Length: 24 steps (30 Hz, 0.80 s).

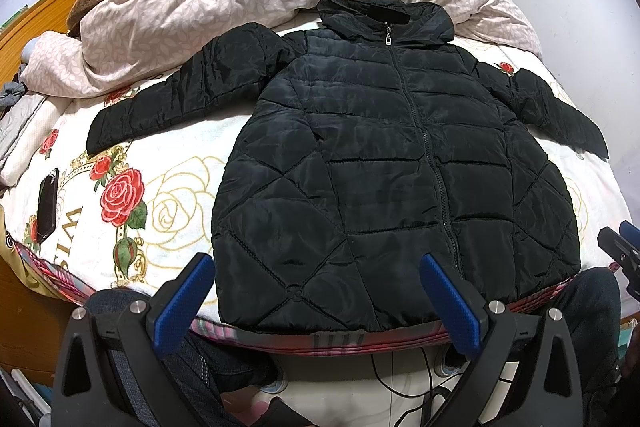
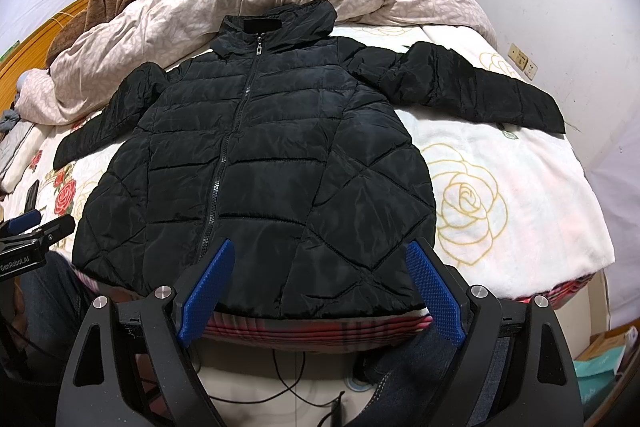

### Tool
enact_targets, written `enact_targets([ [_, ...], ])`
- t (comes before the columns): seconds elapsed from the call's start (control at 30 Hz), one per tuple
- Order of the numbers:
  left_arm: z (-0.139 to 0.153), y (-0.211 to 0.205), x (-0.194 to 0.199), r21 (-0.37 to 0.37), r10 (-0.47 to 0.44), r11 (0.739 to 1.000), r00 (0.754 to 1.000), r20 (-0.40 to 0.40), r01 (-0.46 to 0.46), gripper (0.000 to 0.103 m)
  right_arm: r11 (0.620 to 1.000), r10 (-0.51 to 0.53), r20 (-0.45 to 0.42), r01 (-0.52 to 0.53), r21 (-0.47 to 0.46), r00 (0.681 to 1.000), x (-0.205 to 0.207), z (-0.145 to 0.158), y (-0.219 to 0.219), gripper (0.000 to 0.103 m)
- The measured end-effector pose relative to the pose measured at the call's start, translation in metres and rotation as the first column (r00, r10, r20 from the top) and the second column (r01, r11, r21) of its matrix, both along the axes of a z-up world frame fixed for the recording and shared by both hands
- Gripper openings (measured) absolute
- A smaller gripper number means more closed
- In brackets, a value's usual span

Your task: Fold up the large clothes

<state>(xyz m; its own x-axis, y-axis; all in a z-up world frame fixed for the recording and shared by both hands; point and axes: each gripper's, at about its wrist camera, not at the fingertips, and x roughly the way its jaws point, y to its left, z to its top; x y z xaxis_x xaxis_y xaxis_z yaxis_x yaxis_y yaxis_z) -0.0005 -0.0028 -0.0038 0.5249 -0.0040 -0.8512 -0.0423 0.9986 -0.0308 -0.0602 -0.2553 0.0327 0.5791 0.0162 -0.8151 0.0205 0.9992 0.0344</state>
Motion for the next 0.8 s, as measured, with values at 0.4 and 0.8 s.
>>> enact_targets([
  [0.4, -0.003, -0.001, 0.001, 0.001, 0.0, 1.0, 1.0, -0.005, 0.0, 0.103, 1.0, 0.002, -0.004, -0.002, -0.002, 1.0, 0.002, -0.001, 0.001, 0.088],
  [0.8, -0.016, 0.031, 0.033, -0.069, 0.039, 0.997, 0.999, -0.016, -0.04, 0.103, 0.999, 0.04, -0.013, -0.04, -0.006, 0.999, 0.038, -0.01, 0.011, 0.088],
])
